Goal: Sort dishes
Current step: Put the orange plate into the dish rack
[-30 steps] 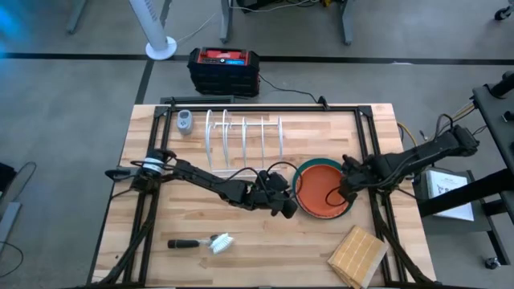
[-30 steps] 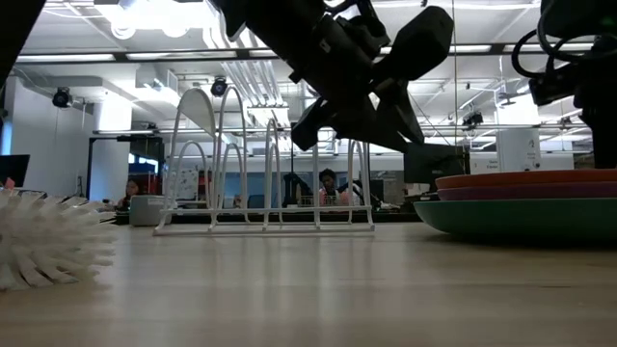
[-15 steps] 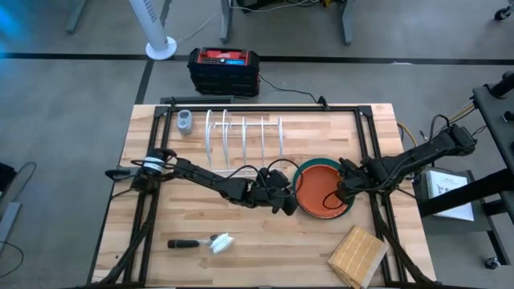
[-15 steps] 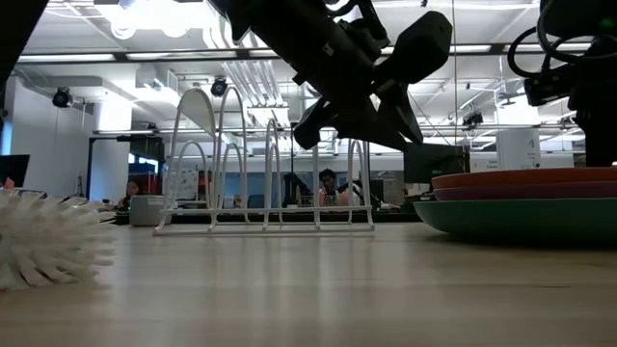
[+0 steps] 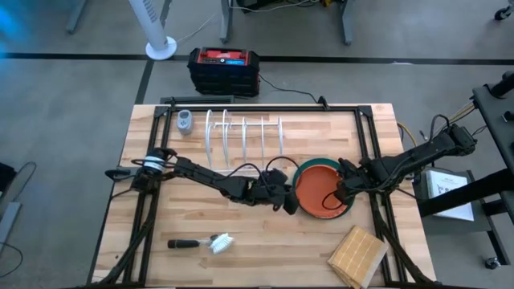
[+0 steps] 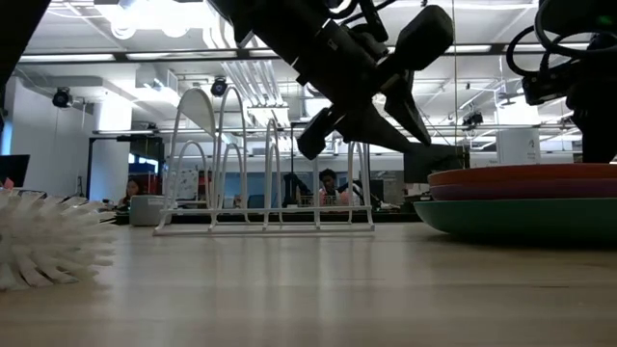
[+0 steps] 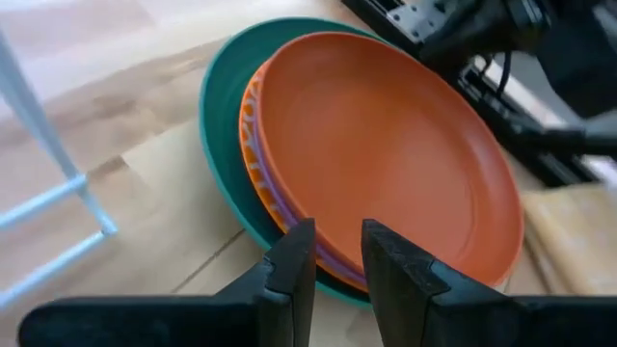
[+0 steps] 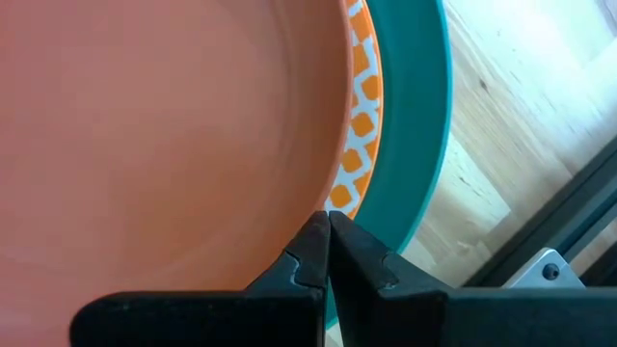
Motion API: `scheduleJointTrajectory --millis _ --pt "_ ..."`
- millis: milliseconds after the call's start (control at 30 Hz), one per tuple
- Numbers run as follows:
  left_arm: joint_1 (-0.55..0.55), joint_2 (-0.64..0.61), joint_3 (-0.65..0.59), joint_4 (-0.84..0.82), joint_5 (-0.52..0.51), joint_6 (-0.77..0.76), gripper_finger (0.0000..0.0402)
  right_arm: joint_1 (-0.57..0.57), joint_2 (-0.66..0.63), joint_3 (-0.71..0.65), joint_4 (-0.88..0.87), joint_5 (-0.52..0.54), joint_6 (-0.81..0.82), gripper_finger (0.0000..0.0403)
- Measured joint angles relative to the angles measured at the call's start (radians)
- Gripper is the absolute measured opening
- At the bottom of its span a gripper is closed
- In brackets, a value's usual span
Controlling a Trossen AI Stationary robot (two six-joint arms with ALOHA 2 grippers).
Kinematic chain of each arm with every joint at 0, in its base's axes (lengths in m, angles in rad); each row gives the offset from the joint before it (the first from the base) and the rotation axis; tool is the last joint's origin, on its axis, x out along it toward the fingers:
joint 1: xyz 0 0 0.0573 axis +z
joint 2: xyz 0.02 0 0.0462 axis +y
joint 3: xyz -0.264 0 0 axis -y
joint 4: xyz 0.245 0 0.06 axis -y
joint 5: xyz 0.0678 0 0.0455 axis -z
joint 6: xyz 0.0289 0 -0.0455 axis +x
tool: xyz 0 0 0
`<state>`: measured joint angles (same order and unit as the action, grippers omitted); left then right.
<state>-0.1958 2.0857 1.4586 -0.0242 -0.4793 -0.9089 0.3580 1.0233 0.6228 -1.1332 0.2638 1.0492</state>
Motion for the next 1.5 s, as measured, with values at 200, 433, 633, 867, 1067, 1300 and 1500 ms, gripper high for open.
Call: scheduleJointTrajectory --millis 200,433,633,867,1067,1300,1500 --pt "0.012 0.000 0.000 0.023 0.047 -0.102 0.0076 0.000 0.000 0.000 0.005 0.000 -0.009 0.0000" --pt "0.022 0.000 0.001 0.029 0.105 -0.122 0.0076 0.000 0.000 0.000 0.011 -0.001 -0.018 0.0000" --pt "0.026 0.000 0.000 -0.023 0.097 -0.126 0.0085 0.000 0.000 0.000 0.015 -0.002 -0.022 0.0000" --pt "0.039 0.003 0.001 -0.012 0.097 -0.122 0.0126 0.000 0.000 0.000 0.019 -0.002 -0.027 0.0000" --pt "0.044 0.004 0.001 0.008 0.106 -0.121 0.0148 0.000 0.000 0.000 0.024 -0.001 -0.031 0.0000" --pt "0.047 0.021 0.000 0.026 0.108 -0.118 0.0149 0.000 0.000 -0.003 0.026 -0.001 -0.033 0.0000" --pt "0.055 0.067 0.000 0.086 0.158 -0.126 0.0149 0.005 0.002 -0.007 0.040 -0.001 -0.037 0.0000"
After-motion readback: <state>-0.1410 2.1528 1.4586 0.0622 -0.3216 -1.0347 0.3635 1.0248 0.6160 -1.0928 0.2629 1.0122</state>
